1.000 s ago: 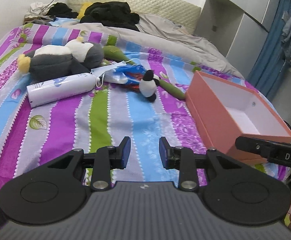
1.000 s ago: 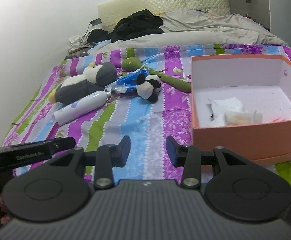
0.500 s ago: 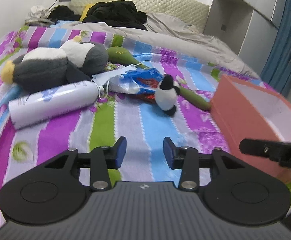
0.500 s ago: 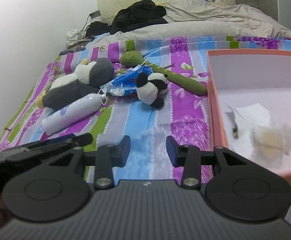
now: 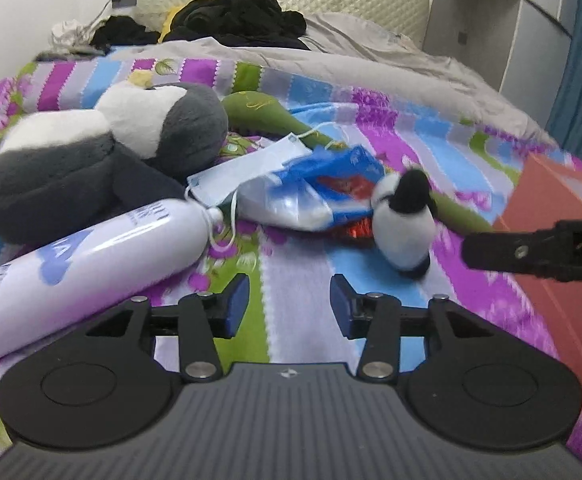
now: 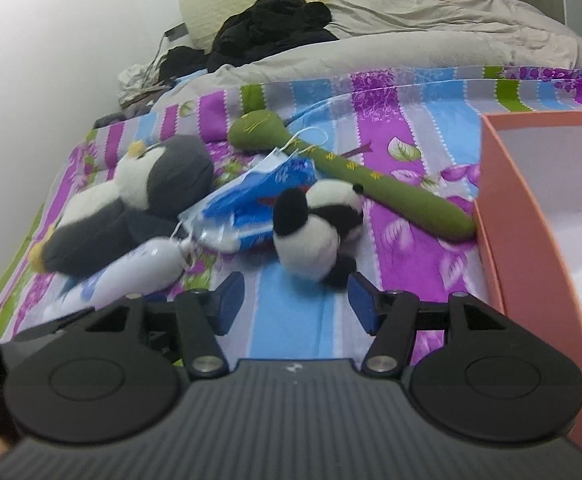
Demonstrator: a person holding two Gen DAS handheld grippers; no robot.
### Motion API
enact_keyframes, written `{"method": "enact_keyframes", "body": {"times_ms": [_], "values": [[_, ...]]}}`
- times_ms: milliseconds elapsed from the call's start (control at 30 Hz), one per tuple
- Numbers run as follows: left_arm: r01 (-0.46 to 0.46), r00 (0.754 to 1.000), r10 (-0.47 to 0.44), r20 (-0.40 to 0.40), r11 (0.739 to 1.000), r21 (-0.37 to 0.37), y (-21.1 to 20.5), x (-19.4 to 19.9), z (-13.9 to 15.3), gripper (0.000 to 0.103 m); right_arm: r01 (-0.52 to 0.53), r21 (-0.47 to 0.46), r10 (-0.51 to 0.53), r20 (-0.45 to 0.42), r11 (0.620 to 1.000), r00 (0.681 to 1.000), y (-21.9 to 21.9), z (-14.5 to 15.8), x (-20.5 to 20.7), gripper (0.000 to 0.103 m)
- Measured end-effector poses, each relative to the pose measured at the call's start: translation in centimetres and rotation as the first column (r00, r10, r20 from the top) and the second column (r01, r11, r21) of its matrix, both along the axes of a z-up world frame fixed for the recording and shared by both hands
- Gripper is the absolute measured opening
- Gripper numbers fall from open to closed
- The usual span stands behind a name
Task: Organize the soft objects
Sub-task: 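Move the right gripper to the panda plush while the left approaches the blue plastic bag, then grasp the panda plush with the right gripper while the left grasps the blue plastic bag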
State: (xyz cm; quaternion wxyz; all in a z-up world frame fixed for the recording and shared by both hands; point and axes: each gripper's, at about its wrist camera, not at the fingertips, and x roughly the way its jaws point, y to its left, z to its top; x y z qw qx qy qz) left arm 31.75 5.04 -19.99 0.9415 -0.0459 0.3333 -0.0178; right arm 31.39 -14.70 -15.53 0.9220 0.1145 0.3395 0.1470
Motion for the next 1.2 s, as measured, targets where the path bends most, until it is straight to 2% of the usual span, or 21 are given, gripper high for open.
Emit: {"method": "enact_keyframes", "body": {"times_ms": [133, 300, 500, 633, 700, 800, 833, 867, 933, 1000, 1100, 1200], "values": [[-0.031, 1.0, 0.03, -0.005, 0.991, -0.13, 1.5, 3.1, -0.5, 0.051, 0.018, 0.021, -0.018, -0.004, 1.0, 1.0, 0.4, -0.5, 2.6, 0.06], [-0.066, 0.998, 0.057, -0.038, 0.94, -0.334, 3.0, 6.0, -1.6, 0.051, 0.032, 0.036, -0.031, -0.016, 0.999, 0.999, 1.0, -1.2, 4.7, 0.06], [-0.117, 0.993, 0.104, -0.055, 0.849, -0.515, 4.8, 7.8, -2.8, 0.051, 0.045, 0.057, -0.042, -0.049, 0.997, 0.998, 1.5, -2.3, 6.6, 0.06], [-0.162, 0.986, 0.142, -0.083, 0.76, -0.629, 6.1, 8.7, -3.7, 0.051, 0.062, 0.055, -0.058, -0.062, 0.997, 0.996, 1.7, -2.9, 7.5, 0.06], [-0.186, 0.982, 0.16, -0.1, 0.729, -0.659, 6.5, 9.2, -4.1, 0.05, 0.073, 0.034, -0.071, -0.062, 0.997, 0.996, 1.9, -3.1, 7.7, 0.06], [-0.21, 0.977, 0.172, -0.127, 0.68, -0.703, 6.7, 9.7, -4.8, 0.049, 0.072, 0.019, -0.071, -0.053, 0.997, 0.996, 2.0, -3.1, 7.5, 0.051], [-0.219, 0.975, 0.177, -0.134, 0.675, -0.705, 6.6, 9.9, -4.9, 0.046, 0.072, 0.02, -0.071, -0.052, 0.997, 0.996, 1.9, -3.0, 7.5, 0.049], [-0.228, 0.973, 0.184, -0.139, 0.676, -0.7, 6.6, 10.0, -5.0, 0.037, 0.071, 0.018, -0.07, -0.049, 0.997, 0.996, 1.9, -2.9, 7.3, 0.048], [-0.237, 0.971, 0.19, -0.145, 0.69, -0.684, 6.4, 10.1, -4.9, 0.032, 0.066, 0.01, -0.066, -0.044, 0.998, 0.997, 1.9, -2.8, 7.1, 0.046], [-0.23, 0.973, 0.19, -0.135, 0.704, -0.672, 6.1, 10.0, -4.7, 0.02, 0.063, 0.004, -0.063, -0.039, 0.998, 0.997, 1.8, -2.5, 6.8, 0.045], [-0.217, 0.976, 0.185, -0.117, 0.737, -0.64, 5.4, 9.4, -3.9, 0.014, 0.062, 0.0, -0.062, -0.031, 0.998, 0.998, 1.6, -2.0, 6.1, 0.045], [-0.202, 0.979, 0.179, -0.101, 0.755, -0.624, 4.8, 8.6, -2.9, 0.012, 0.061, -0.007, -0.061, -0.024, 0.998, 0.998, 1.3, -1.4, 5.1, 0.045]]}}
